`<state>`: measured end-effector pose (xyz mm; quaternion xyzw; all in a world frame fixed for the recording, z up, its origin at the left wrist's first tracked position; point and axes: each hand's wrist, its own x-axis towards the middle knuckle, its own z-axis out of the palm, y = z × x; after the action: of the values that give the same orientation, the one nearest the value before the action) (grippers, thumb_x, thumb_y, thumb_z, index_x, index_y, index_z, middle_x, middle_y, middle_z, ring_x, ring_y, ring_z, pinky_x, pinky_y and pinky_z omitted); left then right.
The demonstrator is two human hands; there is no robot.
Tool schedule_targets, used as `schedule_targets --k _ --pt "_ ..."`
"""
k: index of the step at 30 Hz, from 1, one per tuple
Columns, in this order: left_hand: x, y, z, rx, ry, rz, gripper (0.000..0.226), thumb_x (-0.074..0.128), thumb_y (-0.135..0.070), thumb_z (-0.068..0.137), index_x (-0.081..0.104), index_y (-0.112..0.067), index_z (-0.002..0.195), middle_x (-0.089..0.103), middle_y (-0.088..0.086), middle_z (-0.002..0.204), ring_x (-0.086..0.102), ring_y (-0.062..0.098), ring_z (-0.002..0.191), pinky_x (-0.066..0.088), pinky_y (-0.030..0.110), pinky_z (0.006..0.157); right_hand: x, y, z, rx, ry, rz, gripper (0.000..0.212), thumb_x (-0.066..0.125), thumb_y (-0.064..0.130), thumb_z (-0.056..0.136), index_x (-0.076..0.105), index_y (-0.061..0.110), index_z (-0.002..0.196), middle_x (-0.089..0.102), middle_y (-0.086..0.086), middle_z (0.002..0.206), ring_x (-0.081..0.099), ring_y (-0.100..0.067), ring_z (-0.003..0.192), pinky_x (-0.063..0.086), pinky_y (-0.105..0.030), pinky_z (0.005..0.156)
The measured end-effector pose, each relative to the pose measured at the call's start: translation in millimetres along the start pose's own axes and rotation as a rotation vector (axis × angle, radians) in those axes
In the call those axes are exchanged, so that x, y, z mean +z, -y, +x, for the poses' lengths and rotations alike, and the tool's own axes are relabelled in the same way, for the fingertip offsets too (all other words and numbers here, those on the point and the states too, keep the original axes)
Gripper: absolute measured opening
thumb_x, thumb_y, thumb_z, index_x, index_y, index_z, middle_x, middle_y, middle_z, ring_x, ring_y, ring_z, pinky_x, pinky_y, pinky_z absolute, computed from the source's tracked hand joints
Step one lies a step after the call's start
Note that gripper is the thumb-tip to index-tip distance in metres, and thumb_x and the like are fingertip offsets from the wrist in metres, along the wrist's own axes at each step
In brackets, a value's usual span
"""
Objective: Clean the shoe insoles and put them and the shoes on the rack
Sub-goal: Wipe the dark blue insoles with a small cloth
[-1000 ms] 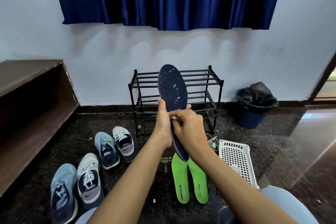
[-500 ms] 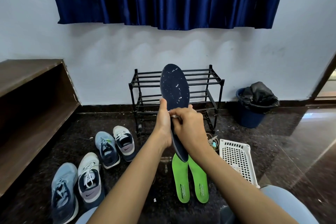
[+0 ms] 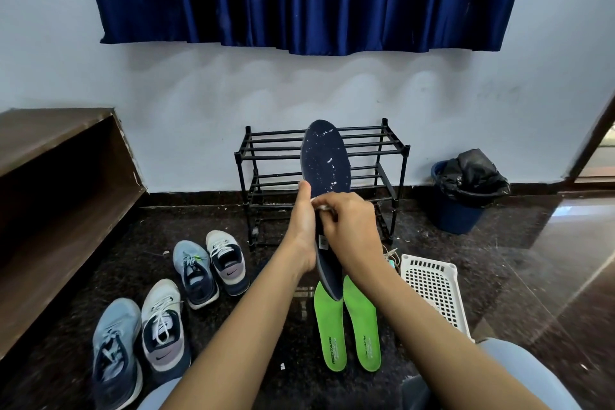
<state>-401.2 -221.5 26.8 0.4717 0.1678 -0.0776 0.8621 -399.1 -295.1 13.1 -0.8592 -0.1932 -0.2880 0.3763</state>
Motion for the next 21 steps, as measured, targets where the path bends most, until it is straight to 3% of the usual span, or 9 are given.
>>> schedule_targets --k 6,10,16,21 --pt "2 4 -6 -0.002 0.031 -0.029 0.06 0.036 -0.063 0.096 0.072 -0.016 0.083 0.074 0.0 0.078 0.07 0.014 0.07 0.051 0.027 0.067 -3 -1 4 -0.056 0.005 -0.03 0.023 0.06 -0.003 0.075 0.073 0.01 0.088 0.072 -0.006 0.081 0.063 -0.027 0.08 0.05 -0.033 0.074" --pt "9 12 -9 -0.058 0.076 -0.049 0.061 0.036 -0.065 0.095 0.073 -0.016 0.093 0.075 0.006 0.09 0.069 0.021 0.086 0.052 0.032 0.076 -8 -6 13 0.014 -0.036 -0.056 0.02 0.061 0.0 0.078 0.073 0.012 0.091 0.072 -0.006 0.083 0.061 -0.026 0.082 0.045 -0.031 0.075" --pt "0 0 -3 -0.016 0.013 0.03 0.066 0.032 -0.067 0.095 0.073 -0.016 0.084 0.075 0.003 0.078 0.067 0.021 0.083 0.051 0.033 0.073 -4 -1 -2 -0.029 0.006 -0.042 0.025 0.061 -0.003 0.074 0.074 0.012 0.09 0.072 -0.005 0.083 0.063 -0.026 0.083 0.047 -0.028 0.076" --pt "-1 0 -5 0.017 0.005 0.011 0.063 0.033 -0.065 0.096 0.072 -0.016 0.089 0.075 0.0 0.083 0.069 0.016 0.081 0.052 0.029 0.071 -1 -1 -2 -0.062 0.03 -0.041 0.024 0.06 -0.003 0.075 0.073 0.012 0.089 0.072 -0.005 0.082 0.062 -0.026 0.082 0.051 -0.032 0.074"
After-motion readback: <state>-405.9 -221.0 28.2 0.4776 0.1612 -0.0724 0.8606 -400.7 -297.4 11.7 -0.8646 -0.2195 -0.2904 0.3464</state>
